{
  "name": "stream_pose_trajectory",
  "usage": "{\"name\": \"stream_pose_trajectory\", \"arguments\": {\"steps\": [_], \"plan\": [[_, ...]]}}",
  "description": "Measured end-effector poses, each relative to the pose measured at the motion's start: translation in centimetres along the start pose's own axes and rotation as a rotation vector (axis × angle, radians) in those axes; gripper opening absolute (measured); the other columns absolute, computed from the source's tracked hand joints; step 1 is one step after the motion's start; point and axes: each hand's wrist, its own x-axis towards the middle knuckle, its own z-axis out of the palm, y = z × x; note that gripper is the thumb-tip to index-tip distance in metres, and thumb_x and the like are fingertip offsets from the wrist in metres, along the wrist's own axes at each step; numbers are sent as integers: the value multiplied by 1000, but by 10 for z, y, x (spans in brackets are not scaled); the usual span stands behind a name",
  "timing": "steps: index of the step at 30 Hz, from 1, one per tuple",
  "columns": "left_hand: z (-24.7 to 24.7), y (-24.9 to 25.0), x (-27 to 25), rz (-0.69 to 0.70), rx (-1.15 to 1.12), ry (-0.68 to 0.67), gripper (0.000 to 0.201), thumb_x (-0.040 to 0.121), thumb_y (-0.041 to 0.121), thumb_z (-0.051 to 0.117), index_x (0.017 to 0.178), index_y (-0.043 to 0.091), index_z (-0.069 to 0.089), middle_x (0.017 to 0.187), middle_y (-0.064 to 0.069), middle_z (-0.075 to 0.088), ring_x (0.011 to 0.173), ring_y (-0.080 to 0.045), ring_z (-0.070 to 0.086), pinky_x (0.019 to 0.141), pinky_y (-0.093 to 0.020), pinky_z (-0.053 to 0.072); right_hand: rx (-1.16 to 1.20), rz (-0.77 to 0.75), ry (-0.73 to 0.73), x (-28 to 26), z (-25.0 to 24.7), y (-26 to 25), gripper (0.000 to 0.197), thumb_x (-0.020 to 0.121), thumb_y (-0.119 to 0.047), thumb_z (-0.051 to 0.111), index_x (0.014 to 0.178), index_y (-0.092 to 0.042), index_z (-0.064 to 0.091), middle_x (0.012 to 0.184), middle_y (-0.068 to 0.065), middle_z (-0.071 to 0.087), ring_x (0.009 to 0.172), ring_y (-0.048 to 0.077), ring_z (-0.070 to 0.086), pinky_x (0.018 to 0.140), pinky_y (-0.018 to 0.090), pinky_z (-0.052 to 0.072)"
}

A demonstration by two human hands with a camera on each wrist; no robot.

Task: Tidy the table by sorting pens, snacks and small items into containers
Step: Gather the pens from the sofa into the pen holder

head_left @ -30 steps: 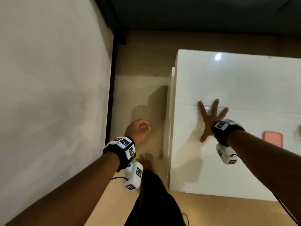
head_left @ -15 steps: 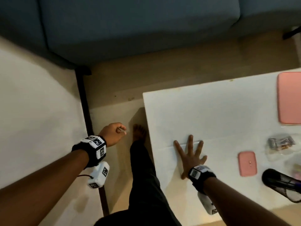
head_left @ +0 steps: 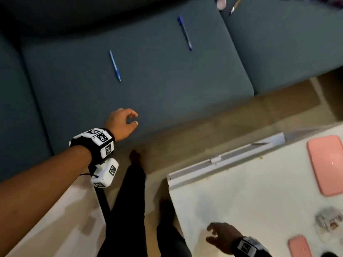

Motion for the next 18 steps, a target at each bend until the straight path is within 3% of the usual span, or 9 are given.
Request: {"name": "stream_pose_trajectory", "arguments": {"steps": [1,2,3,6,8,11,14,16,18], "plan": [[-14,-2,17,19,25,10,30,82,19,71,112,16,67,111,-12,61,104,-30,59,92,-33,43,56,-20,75,8,-23,-19,45,66,-85,50,101,-57,52,124,-11,63,112,9,61,97,22,44],[-33,-4,40,19,59,20,34,81,21,73,114,17,66,113,-12,60,106,-32,58,94,-35,42,98,-55,176,22,-54,-42,23,77,-72,53,94,-58,49,109,-16,66,102,4,63,92,22,46],[-44,-7,58,20,89,31,39,79,22,75,116,18,65,116,-13,59,107,-34,57,97,-37,42,157,-94,292,33,-82,-64,14,85,-57,57,96,-57,49,100,-18,66,92,2,63,88,24,49],[-72,-22,108,-29,105,82,53,73,26,79,122,18,59,120,-15,55,112,-37,54,100,-40,40,361,-235,663,71,-187,-137,20,87,-38,63,107,-38,65,92,-10,71,78,8,66,75,22,49],[-83,-29,138,-44,67,107,60,73,30,79,126,17,54,120,-16,55,111,-35,54,100,-40,43,407,-278,917,100,-264,-177,30,83,-38,61,107,-22,70,94,0,73,82,18,68,77,23,49],[-84,-29,170,-75,-8,112,63,79,32,75,132,14,47,114,-13,58,101,-32,60,93,-40,47,470,-298,1176,127,-369,-209,40,82,-35,61,115,-14,66,101,12,65,89,31,64,86,38,51],[-82,-28,196,-190,-38,140,57,84,32,69,131,14,45,100,-10,66,98,-33,61,88,-38,46,488,-176,1288,142,-459,-221,46,84,-31,66,127,-16,59,115,18,53,102,38,57,92,41,47],[-83,-26,210,-272,-57,154,50,83,36,68,123,18,44,98,-10,68,98,-33,62,86,-38,47,495,-60,1229,151,-505,-219,51,84,-32,69,131,-18,54,124,16,50,110,36,54,96,39,44],[-82,-23,220,-315,-64,137,44,83,36,68,116,21,43,99,-10,67,96,-33,63,85,-38,47,472,-19,1126,160,-529,-212,50,82,-40,72,125,-20,57,124,14,49,112,36,54,98,39,45]]}}
